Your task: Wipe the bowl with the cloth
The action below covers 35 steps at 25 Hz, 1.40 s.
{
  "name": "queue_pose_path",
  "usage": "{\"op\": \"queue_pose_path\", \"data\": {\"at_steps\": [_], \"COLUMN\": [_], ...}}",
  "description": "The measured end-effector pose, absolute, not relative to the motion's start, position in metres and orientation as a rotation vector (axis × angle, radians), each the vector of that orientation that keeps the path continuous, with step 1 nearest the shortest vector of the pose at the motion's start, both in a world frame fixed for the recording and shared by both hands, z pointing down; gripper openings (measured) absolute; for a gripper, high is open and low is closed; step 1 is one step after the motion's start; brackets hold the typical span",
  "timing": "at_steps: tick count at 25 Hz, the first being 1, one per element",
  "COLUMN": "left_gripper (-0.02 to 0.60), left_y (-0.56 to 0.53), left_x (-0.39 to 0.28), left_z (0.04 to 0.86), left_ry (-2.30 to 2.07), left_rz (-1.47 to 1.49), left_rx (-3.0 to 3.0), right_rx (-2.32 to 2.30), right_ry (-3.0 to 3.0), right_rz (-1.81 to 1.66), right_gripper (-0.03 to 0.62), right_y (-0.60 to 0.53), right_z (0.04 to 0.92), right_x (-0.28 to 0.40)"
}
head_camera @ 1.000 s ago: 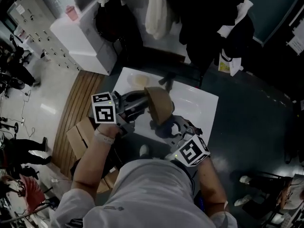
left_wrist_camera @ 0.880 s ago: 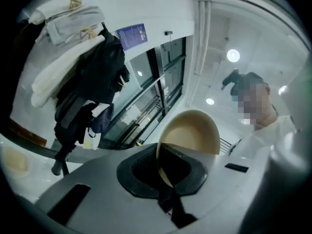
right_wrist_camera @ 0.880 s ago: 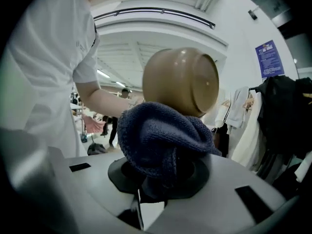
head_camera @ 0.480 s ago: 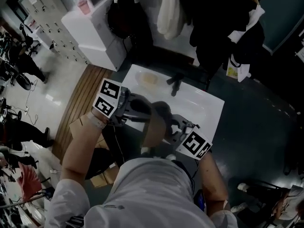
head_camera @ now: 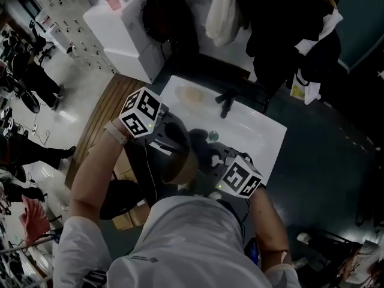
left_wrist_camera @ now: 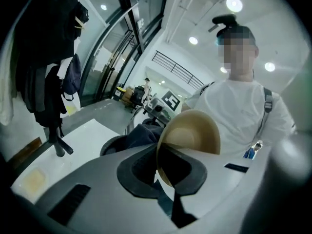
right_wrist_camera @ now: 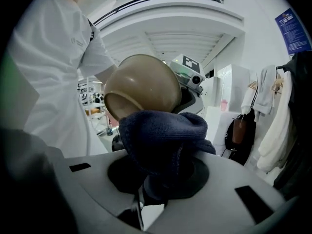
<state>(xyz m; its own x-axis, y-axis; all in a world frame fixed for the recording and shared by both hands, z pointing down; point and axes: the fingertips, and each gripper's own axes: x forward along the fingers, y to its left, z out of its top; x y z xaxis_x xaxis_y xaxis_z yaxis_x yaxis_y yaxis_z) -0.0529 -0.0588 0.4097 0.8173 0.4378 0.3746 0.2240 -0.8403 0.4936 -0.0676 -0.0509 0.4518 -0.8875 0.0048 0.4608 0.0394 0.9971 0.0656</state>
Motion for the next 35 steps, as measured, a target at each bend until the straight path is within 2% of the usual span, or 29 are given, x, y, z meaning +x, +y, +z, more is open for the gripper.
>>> {"op": "queue_pose_path", "data": {"at_steps": [12,19,35], "left_gripper": [0.015,0.015,0.017], "left_y": [-0.061,-0.09,-0.155], "left_x": [-0.07,-0.082,-0.062], "left_z": [0.454,0.492,0.506], "left_ry": [0.464,0.211,-0.294], "left_rz": [0.994,1.236,0.991], "left_rx": [2.479,2.441,2.439], "right_rx": [0.018,0.065,0.299], "right_ry": [-2.626,-2.649,-2.632], "right_rz": [-0.129,-0.117,0.008], "right_gripper": [0.083,0.083,0.083], "right_y": [-0.059,-0.061,-0.065], "right_z": [0.447,0.436,0.454], "right_x": [-0.06,-0.054,-0.025]}}
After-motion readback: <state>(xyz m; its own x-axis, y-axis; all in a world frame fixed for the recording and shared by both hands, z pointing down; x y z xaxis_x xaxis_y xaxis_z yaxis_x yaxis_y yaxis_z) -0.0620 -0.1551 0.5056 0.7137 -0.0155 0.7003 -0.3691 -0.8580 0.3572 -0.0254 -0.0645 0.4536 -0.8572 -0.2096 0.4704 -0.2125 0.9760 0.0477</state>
